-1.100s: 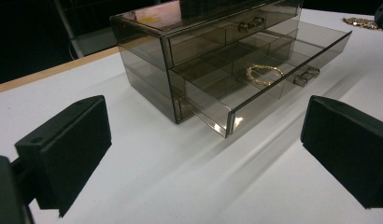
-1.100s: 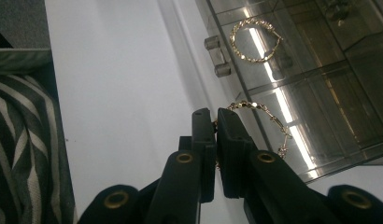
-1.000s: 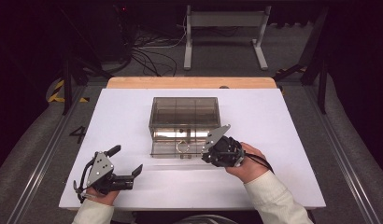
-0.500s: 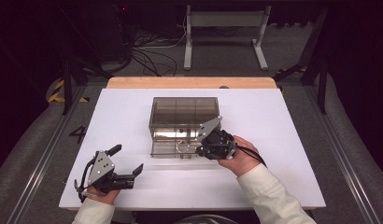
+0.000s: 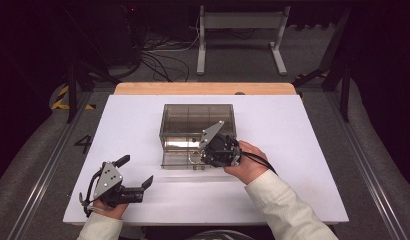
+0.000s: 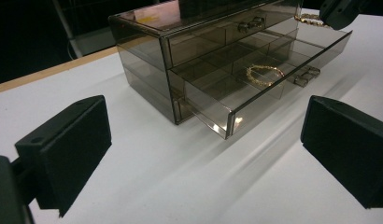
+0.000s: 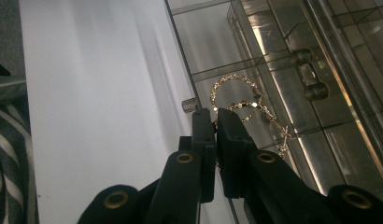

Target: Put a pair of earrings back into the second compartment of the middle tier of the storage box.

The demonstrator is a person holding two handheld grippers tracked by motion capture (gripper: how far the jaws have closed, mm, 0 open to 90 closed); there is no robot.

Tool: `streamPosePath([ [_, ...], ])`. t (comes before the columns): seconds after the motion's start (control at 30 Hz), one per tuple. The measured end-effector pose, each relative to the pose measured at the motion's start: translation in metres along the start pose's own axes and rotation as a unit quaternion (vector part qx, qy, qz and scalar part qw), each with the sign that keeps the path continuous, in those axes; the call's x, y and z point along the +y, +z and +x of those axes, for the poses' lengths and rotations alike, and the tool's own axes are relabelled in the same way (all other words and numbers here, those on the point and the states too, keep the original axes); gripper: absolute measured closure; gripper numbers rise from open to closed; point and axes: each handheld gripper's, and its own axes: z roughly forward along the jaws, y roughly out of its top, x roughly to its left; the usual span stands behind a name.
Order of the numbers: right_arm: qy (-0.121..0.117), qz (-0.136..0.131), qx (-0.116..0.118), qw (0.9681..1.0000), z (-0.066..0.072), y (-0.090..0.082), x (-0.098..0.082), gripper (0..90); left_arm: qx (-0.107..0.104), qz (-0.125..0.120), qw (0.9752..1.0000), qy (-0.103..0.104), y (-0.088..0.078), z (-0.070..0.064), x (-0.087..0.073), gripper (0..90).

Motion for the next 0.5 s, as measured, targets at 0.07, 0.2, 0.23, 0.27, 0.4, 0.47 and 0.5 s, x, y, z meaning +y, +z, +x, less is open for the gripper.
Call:
streamPosePath([
  [0.07, 0.003, 0.002, 0.000, 1.0000, -0.001, 0.002, 0.001, 86.6, 0.000, 0.000, 1.0000, -0.002, -0.001, 0.000, 0.000, 2.7],
  [0.2, 0.000, 0.004, -0.001, 1.0000, -0.003, 0.004, 0.004, 86.6, 0.000, 0.000, 1.0000, 0.000, 0.000, 0.000, 0.000, 2.7],
  [0.23, 0.001, 0.005, 0.000, 1.0000, -0.003, 0.005, 0.005, 86.6, -0.001, 0.000, 1.0000, 0.000, 0.000, 0.000, 0.000, 2.7],
  [0.27, 0.001, 0.005, 0.000, 1.0000, -0.004, 0.006, 0.006, 86.6, -0.001, 0.000, 1.0000, -0.001, 0.000, 0.000, 0.000, 2.7],
  [0.4, 0.005, 0.008, 0.000, 1.0000, -0.004, 0.010, 0.009, 86.6, -0.002, 0.002, 1.0000, 0.001, 0.000, 0.001, 0.000, 2.7],
  [0.47, 0.006, 0.010, 0.000, 0.9999, -0.005, 0.012, 0.010, 86.5, -0.001, 0.002, 1.0000, 0.002, 0.000, 0.001, 0.000, 2.7],
  [0.5, 0.007, 0.010, 0.001, 0.9999, -0.005, 0.013, 0.010, 86.6, -0.001, 0.002, 1.0000, 0.002, 0.000, 0.001, 0.000, 2.7],
])
